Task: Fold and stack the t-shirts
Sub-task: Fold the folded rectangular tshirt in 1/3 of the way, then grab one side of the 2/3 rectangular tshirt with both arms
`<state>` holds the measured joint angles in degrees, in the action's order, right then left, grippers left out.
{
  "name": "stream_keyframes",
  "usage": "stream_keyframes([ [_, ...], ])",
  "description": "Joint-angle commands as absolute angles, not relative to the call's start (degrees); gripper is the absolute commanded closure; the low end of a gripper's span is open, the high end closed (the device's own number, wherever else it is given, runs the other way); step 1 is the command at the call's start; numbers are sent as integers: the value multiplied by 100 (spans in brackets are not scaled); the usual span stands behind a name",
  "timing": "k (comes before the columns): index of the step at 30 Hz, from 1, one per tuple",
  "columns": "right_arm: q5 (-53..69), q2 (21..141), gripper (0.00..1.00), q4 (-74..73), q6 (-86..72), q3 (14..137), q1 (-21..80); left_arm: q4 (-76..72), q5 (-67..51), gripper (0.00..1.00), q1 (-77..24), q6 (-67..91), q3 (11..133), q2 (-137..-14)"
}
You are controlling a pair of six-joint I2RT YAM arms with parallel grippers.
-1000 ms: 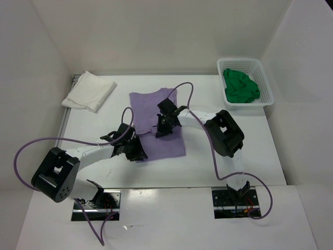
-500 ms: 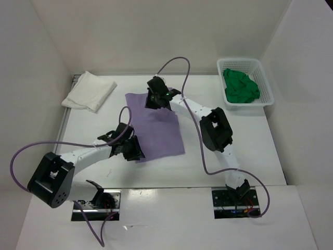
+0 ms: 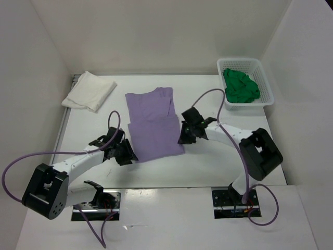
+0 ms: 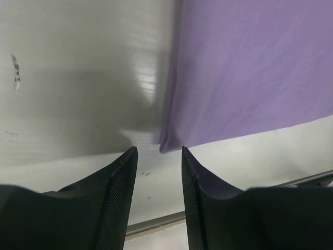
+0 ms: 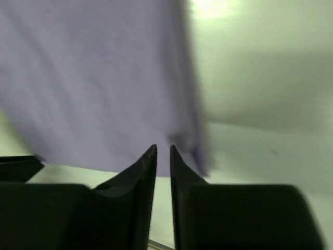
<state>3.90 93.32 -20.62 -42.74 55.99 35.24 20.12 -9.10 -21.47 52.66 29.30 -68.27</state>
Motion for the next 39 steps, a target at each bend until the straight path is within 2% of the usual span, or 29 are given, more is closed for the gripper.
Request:
stream_keyframes([
  [1, 510, 8623, 77, -1942, -4473, 4925, 3340, 1908, -1195, 53, -2127, 5440, 2778, -6803],
  [3, 439, 8561, 64, -1942, -4535, 4729, 3287, 1777, -1248, 52, -2127, 5440, 2716, -6855],
  [4, 492, 8561, 62, -1942, -4535, 4650, 3287, 1775, -1318, 52, -2127, 5440, 2716, -7003],
  [10, 826, 8956, 59, -1661, -4526, 4499, 3287, 1583, -1318, 52, -2127, 5440, 2716, -7312],
  [12, 975, 9026, 59, -1504, -4526, 4500, 3287, 1530, -1266, 58, -2127, 5440, 2664, -7313],
  [14, 1098, 9166, 63, -1433, -4526, 4447, 3287, 1477, -1205, 64, -2127, 5440, 2663, -7373],
  [15, 1099, 9219, 71, -1433, -4526, 4447, 3287, 1477, -1204, 71, -2127, 5440, 2663, -7374],
  [21, 1230, 9299, 99, -1432, -4597, 4509, 3339, 1818, -941, 91, -2127, 5380, 2856, -7427],
  [22, 1230, 9247, 100, -1502, -4658, 4509, 3392, 1932, -810, 95, -2127, 5379, 2935, -7288],
  [25, 1160, 8913, 100, -1625, -4868, 4168, 3611, 2188, -756, 100, -2127, 5449, 2936, -6893],
  [28, 1283, 8474, 100, -1888, -5158, 3833, 3962, 2539, -1010, 100, -2127, 5598, 3005, -6470],
  [33, 1406, 7062, 100, -2591, -5457, 3524, 4087, 3645, -1178, 100, -2320, 5660, 3426, -5636],
  [37, 1354, 6838, 100, -3189, -5222, 4199, 3650, 4279, -898, 100, -2259, 5257, 4217, -5747],
  [39, 1354, 7135, 100, -3190, -4844, 4736, 3341, 4332, -572, 100, -2084, 4792, 4752, -6228],
])
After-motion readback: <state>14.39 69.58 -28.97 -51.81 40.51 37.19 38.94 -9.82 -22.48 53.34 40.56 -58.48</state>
